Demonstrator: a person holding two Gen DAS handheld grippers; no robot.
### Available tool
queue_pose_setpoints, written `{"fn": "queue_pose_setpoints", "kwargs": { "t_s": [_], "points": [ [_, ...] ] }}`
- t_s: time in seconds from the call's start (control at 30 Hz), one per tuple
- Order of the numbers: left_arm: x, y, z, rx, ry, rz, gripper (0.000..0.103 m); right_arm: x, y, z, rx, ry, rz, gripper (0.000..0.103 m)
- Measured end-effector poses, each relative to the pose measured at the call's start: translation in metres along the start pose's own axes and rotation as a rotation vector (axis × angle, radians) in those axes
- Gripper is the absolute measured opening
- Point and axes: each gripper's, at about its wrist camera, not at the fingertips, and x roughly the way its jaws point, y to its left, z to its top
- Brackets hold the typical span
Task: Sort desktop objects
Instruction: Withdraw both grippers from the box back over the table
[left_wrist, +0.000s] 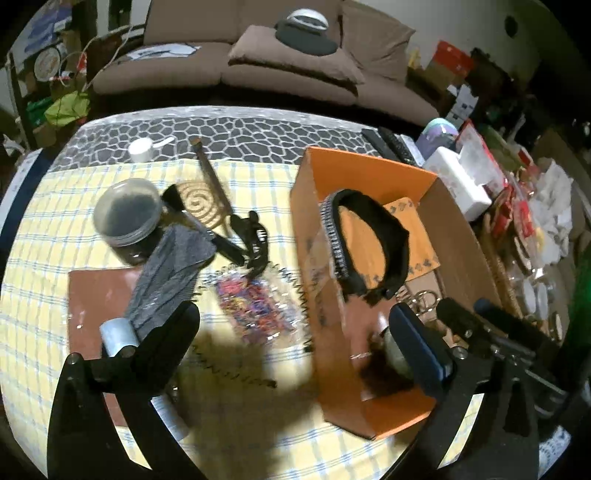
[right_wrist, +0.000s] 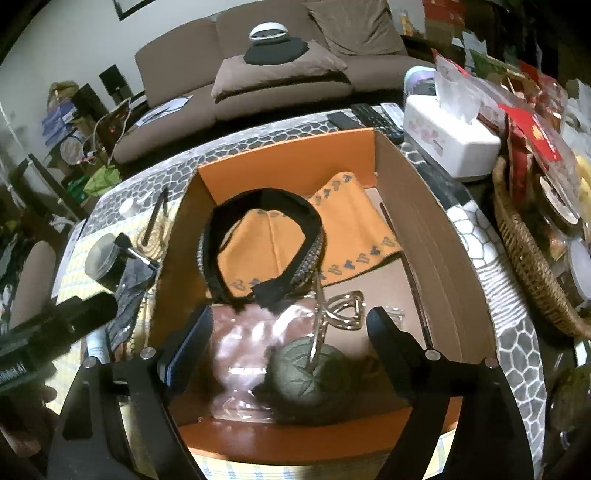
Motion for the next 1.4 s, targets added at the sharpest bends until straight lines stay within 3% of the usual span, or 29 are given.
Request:
{"fn": "queue_pose_setpoints", "kwargs": {
  "t_s": [0.23,0.67,0.9,1.0,1.13,1.23,1.3,1.4],
  "points": [
    [-0.011,0.031,-0.013,-0.028,0.0,0.008,0.103,0.006,0.023,-0.001,-0.044,0.013,0.001,0.088],
    [-0.03,0.121,-0.035,-0.071,-0.019,0.133,0.103,0.014,0.097,-0.006,-0.166,0.012,0.048,0.089],
    [-0.019,0.167,-0.047,-0.163,0.02,0.115,0.103,0.022,0.133,-0.012,-0.225,0.023,0.076,0.089],
    [-0.007,0.176,-0.051,-0.198,0.063,0.066,0.103,0.027,0.148,-0.014,-0.245,0.028,0.09,0.089],
    [0.002,0.171,-0.051,-0.169,0.073,0.078,0.1,0.033,0.159,-0.014,-0.244,0.033,0.106,0.089],
    [0.005,0.164,-0.052,-0.15,0.08,0.066,0.092,0.036,0.164,-0.013,-0.224,0.03,0.122,0.089],
    [0.01,0.158,-0.053,-0.135,0.091,0.058,0.077,0.037,0.165,-0.012,-0.21,0.028,0.137,0.088],
    [0.02,0.153,-0.056,-0.125,0.132,0.025,0.062,0.039,0.164,-0.011,-0.191,0.029,0.146,0.088]
  ]
}}
